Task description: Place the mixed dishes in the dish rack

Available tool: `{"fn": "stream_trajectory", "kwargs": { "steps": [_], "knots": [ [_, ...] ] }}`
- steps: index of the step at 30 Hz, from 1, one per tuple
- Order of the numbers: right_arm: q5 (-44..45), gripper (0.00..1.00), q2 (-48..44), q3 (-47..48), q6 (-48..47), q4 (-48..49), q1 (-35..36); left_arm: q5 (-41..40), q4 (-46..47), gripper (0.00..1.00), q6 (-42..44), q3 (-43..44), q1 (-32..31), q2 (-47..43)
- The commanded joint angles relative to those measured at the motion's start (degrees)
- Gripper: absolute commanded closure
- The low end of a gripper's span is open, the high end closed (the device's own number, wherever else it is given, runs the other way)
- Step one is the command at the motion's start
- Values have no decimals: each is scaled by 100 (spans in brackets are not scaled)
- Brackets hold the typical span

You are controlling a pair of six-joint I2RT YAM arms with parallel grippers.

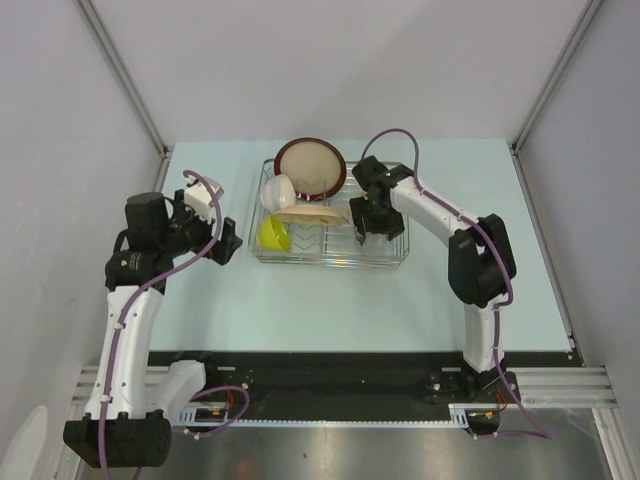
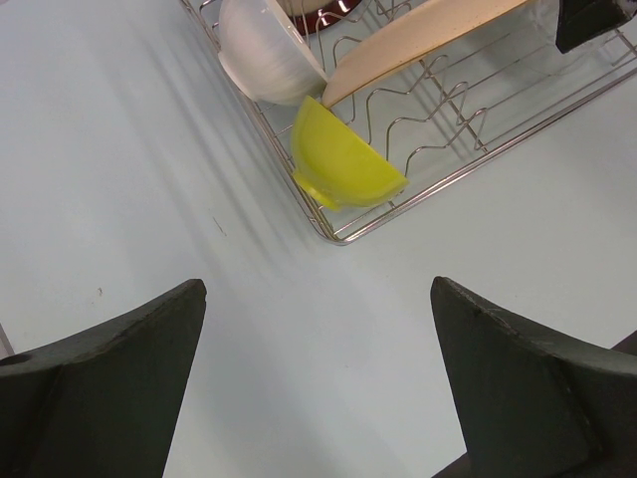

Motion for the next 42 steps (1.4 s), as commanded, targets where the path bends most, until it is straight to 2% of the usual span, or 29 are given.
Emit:
{"fn": "stream_trajectory", "kwargs": {
  "steps": [1, 2, 4, 15, 17, 18, 19, 21, 24, 29, 42],
  "knots": [
    [245, 15, -421, -29, 45, -101, 66, 47, 69, 0, 137, 202, 17, -81],
    [254, 14, -465, 33, 45, -127, 75, 38, 69, 0, 138, 211, 26, -81],
    [290, 1, -579, 86, 54, -215, 92, 47, 69, 0, 146, 220, 26, -72],
    [570, 0, -1273, 613, 106, -689, 145, 30, 34, 0, 41, 431, 17, -2],
    [711, 0, -1911, 430, 124, -568, 206, -93, 95, 0, -20, 440, 17, -11],
    [868, 0, -2194, 237, 116, -166, 337, -163, 130, 0, -47, 440, 26, -2],
    [948, 0, -2562, -374, 98, 107, 425, -242, 174, 0, -169, 440, 26, 24],
    [993, 0, -3474, -992, 141, 766, 514, -410, 210, 0, -371, 457, 17, 68],
    [1071, 0, -4040, -1653, 439, 901, 514, -586, 245, 0, -582, 466, 17, 112],
    [1405, 0, -4349, -1874, 573, 690, 803, -752, 298, 0, -636, 378, -62, -45],
    [1336, 0, -4728, -2024, 546, 646, 1322, -849, 359, 0, -706, 88, -71, -266]
  ]
}}
